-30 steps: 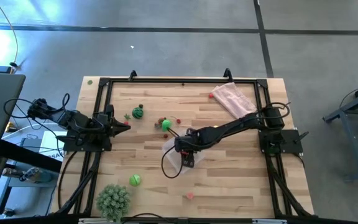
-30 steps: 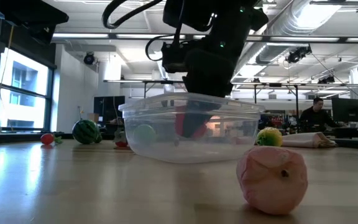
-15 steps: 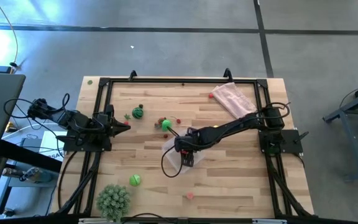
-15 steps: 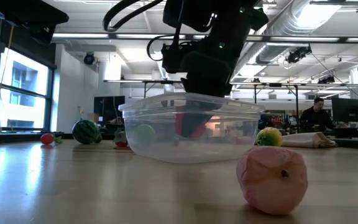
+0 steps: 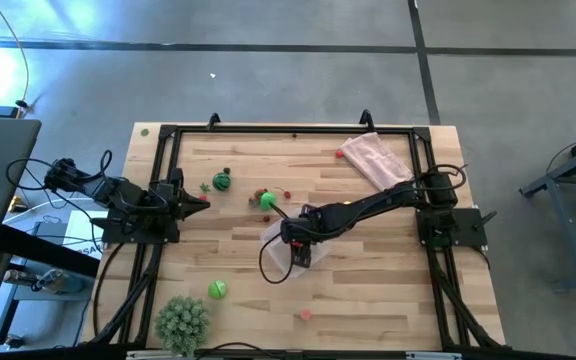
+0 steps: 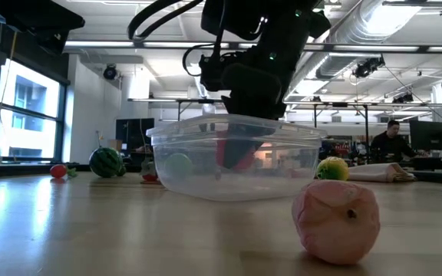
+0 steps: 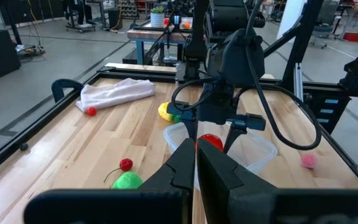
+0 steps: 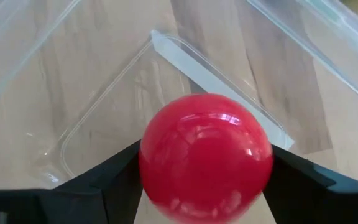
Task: Pick and placing Produce into tupperware
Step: Put the red tomato into the transparent container, then put the yellow pineapple into the transparent container
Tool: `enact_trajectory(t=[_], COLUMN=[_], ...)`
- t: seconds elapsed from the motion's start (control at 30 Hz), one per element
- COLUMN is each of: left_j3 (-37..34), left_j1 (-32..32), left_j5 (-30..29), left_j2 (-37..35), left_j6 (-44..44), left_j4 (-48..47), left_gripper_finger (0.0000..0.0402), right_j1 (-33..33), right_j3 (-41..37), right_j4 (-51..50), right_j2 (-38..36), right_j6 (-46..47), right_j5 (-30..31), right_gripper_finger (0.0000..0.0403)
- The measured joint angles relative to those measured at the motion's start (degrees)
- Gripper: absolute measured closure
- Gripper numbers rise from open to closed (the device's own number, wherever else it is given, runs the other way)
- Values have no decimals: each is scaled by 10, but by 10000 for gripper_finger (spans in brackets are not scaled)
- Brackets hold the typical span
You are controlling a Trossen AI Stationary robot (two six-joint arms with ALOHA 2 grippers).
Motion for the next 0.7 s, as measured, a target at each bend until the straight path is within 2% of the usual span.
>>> enact_trajectory(t=[0.27, 0.4, 0.6, 0.7], left_j3=[0, 0, 0, 0], left_j1=[0, 0, 0, 0], left_j5=[0, 0, 0, 0], left_j2=[0, 0, 0, 0], left_j6=[0, 0, 0, 0], left_j4=[0, 0, 0, 0], left_gripper_finger=[394, 394, 394, 394], right_j1=[0, 0, 4, 12], right_j3=[1, 26, 110, 156], right_j4=[-1, -26, -146, -217], right_j2=[0, 0, 0, 0], right_j6=[0, 1, 15, 24], right_j5=[-5, -13, -15, 6], right_gripper_finger=[124, 124, 124, 123])
